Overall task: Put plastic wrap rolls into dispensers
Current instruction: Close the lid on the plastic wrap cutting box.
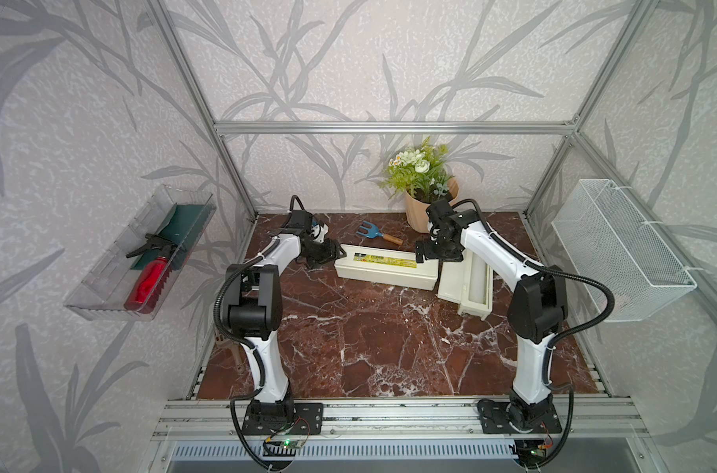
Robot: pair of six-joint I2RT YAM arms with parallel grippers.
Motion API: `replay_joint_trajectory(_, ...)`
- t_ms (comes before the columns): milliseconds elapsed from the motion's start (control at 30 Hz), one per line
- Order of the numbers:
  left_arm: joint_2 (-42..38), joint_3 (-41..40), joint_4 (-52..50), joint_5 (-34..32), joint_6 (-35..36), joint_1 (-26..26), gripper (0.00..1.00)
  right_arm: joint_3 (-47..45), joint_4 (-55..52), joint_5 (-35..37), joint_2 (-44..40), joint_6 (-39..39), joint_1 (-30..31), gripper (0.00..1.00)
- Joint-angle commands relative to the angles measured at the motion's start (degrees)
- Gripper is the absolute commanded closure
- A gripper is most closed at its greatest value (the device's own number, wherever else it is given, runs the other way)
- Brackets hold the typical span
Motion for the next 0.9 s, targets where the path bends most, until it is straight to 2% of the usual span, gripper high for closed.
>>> replay_joint_trajectory(0,1.60,0.68,-2.90,-3.95,1.39,-0.08,0.31,0.97,-0.66,-1.64,2.73,0.85,0.82,0.00)
replay_joint_trajectory(200,0.05,-0.72,-2.46,-5.92,0.70,0.97,0.30,4.24,1.07,-5.61,6.81,0.21,2.16,0.00)
replay_joint_trajectory(400,-0.33,-2.57,-2.26,-6.89,-0.66,3.45,0.30,9.80,4.20,-13.90,12.66,-0.99,5.68,0.00)
replay_joint_trajectory(533,-1.23,-4.12,-2.35,-8.90,-0.86,4.60,0.30,12.68,6.94,-19.94,16.65,0.91,7.29,0.02)
replay_joint_trajectory(633,-1.64,-5.07,-2.52,-9.94,-1.52,5.67,0.30,14.32,6.97,-18.33,18.09,0.76,8.21,0.02)
replay_joint_trajectory(700,-1.50,-5.40,-2.56,-10.38,-1.97,6.11,0.30,12.74,7.87,-16.82,17.02,1.39,7.54,0.00)
replay_joint_trajectory(867,-0.68,-5.26,-3.23,-10.69,-2.36,7.32,0.30,-3.30,23.56,-20.24,8.59,7.20,3.84,0.00)
